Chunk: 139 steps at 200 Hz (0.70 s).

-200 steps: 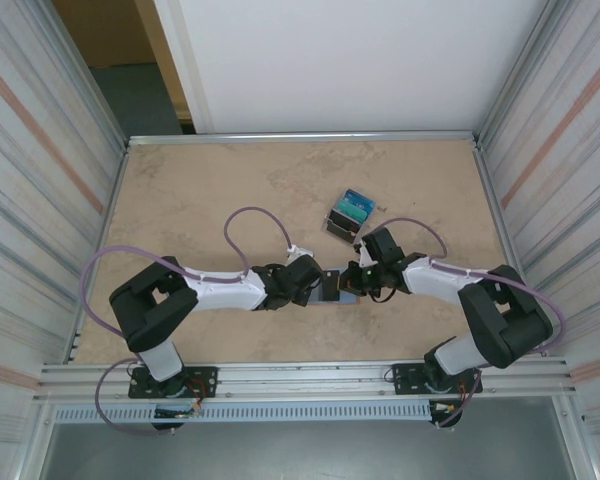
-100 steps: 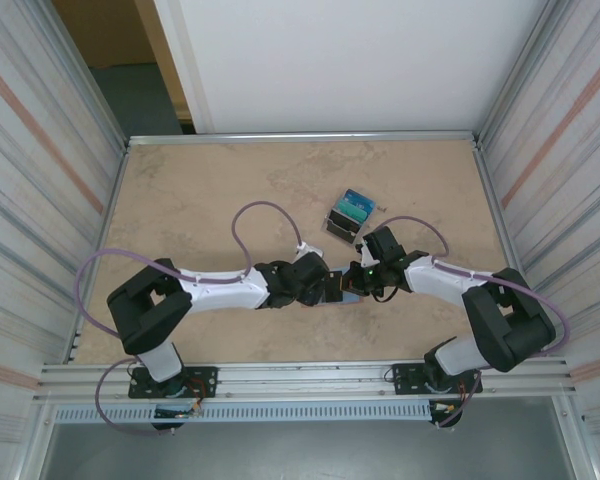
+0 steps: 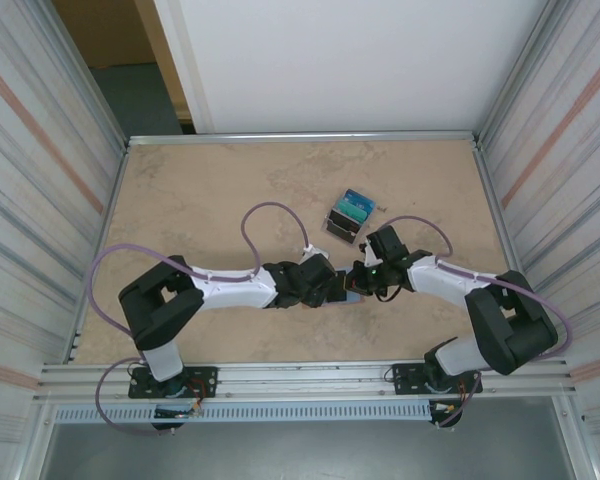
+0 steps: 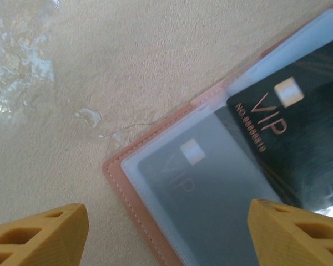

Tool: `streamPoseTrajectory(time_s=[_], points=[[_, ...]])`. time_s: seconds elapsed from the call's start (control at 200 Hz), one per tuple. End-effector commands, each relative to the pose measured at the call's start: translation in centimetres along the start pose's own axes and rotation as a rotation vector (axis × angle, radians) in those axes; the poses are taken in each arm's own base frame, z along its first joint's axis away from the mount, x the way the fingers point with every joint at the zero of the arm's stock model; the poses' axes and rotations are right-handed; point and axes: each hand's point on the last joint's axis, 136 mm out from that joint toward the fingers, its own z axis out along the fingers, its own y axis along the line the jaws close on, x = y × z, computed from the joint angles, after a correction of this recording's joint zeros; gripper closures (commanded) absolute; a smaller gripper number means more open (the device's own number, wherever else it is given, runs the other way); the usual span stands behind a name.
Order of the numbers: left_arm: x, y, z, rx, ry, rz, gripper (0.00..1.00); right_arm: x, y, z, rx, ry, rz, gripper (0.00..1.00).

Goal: Take the credit cards out of the card holder

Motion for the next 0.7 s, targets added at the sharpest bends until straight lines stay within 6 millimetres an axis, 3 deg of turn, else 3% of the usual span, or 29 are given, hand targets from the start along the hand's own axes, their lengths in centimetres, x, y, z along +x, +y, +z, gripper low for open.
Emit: streamPoseTrajectory(time_s=[0.0,0.135,0.261,0.506,0.692], points=[[-0.3,0.2,0.2,-0.029,0.004,0.022,0.24,-0.8,0.1,-1.1,0.012,-0.026,-0.026,1.0],[0.0,0.3,0.5,-0.039,0.013,0.027,0.24,-0.8,0.3,-1.2,-0.001,-0.029,-0.028,1.0],[0.1,0.3,0.8,-0.045,0.02,0.033,0.24,-0.8,1.6,-1.2,-0.085,-0.03,-0.027,1.0],[0.5,0.3,1.1,-0.049,0.031,0.037,0.25,-0.9,3.7,-1.6,-0.215,-0.048,-0.038,0.89],[0.5,0.2,1.2,-0.043,0.03,0.029,0.25,-0.6,3.1,-0.8,-0.207,-0.035,-0.018,0.85]])
